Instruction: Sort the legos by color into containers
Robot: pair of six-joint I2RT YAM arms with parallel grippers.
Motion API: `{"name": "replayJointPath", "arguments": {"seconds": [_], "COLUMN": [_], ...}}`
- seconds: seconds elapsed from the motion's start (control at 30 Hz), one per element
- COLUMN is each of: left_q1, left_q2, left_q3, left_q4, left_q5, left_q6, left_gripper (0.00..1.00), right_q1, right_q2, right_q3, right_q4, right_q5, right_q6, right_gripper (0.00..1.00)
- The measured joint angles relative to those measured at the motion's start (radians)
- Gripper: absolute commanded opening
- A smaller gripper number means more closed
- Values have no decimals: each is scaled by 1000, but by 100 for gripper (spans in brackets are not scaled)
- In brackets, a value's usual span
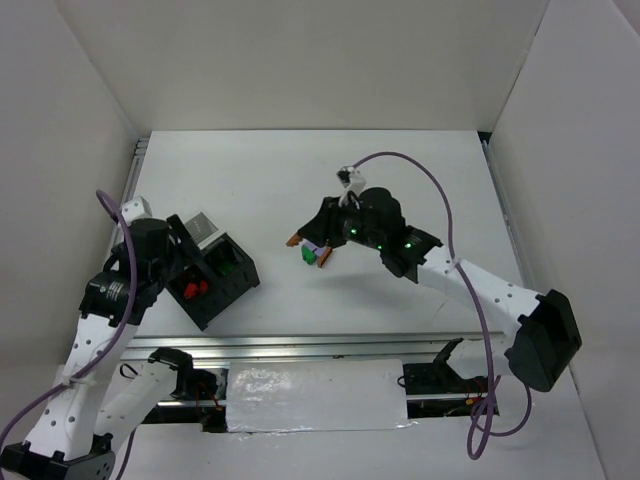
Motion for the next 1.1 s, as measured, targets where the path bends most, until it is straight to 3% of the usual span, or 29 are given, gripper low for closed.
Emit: {"name": "replayJointPath", "arguments": {"seconds": [0.23,0.4,0.63,0.87,0.93,1.07,1.1], "left_q1": [0,0,3,5,5,5,5], "left_q2": [-53,-140,-203,-183,-184,-192,-195], "left_q3": [-3,-21,-41,-45,-47,-52,-53], "left_q4": [5,0,18,43,50,66,68], "left_q5": [-160,-242,-243,-205,-190,-172,-169], "left_q6": [2,-10,-1,16,29,34,34], "left_gripper": [99,99,100,100,100,100,100], "right_q1": [184,251,304,333,336,338,338], "right_q2": [144,383,745,898,935,1016,1031], "right_q3": [169,412,801,1003,1062,1187,1204], "right_q4": [-29,-38,-87,-153,-164,-198,-204], "right_q5": [144,230,276,297,299,299,300], "right_q6": [42,33,-35,-92,-105,-128,-132], "right_gripper": [0,0,0,1,13,58,61]}}
